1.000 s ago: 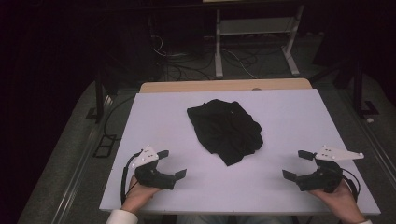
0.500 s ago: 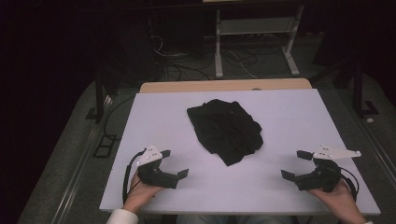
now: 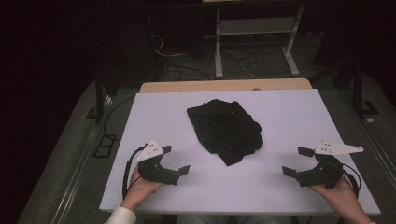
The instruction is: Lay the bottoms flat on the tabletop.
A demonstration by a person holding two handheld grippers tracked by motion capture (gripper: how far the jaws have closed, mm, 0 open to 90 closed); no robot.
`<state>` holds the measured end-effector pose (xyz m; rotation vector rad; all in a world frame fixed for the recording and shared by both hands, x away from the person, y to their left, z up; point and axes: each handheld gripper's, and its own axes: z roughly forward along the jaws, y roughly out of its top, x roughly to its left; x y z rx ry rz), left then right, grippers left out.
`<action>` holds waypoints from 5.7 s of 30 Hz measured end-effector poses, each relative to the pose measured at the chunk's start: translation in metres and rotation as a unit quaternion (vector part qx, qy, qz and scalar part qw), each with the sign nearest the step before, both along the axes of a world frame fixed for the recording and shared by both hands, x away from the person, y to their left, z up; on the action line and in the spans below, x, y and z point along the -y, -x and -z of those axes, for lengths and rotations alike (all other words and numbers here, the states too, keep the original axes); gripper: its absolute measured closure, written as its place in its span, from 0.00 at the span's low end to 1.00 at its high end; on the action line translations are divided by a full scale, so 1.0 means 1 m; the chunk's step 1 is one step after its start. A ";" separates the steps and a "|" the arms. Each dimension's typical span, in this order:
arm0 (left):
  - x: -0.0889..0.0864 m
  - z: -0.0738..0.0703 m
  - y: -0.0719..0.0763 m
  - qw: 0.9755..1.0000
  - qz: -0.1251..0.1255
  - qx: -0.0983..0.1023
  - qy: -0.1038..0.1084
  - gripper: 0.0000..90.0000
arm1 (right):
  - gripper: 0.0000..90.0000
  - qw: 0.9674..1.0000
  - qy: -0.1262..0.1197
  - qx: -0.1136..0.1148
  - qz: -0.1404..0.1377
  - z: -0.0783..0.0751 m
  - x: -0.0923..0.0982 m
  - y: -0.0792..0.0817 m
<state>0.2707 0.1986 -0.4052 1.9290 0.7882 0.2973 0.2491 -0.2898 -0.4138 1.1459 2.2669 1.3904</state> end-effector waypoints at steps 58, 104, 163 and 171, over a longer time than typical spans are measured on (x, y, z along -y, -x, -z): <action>0.038 -0.002 -0.075 1.000 0.004 -0.011 -0.005 0.00 | 0.00 0.999 0.028 -0.020 -0.034 -0.004 -0.045 -0.085; 0.085 0.052 -0.120 0.996 0.029 -0.080 -0.006 0.18 | 0.26 0.993 0.031 -0.045 -0.106 0.034 -0.117 -0.109; 0.040 0.007 -0.057 0.986 0.086 -0.121 -0.076 0.97 | 0.94 0.972 -0.075 -0.176 -0.136 0.012 -0.052 -0.066; 0.040 0.017 -0.028 0.980 0.118 -0.129 -0.097 0.96 | 0.94 0.962 -0.053 -0.209 -0.165 0.023 -0.049 -0.031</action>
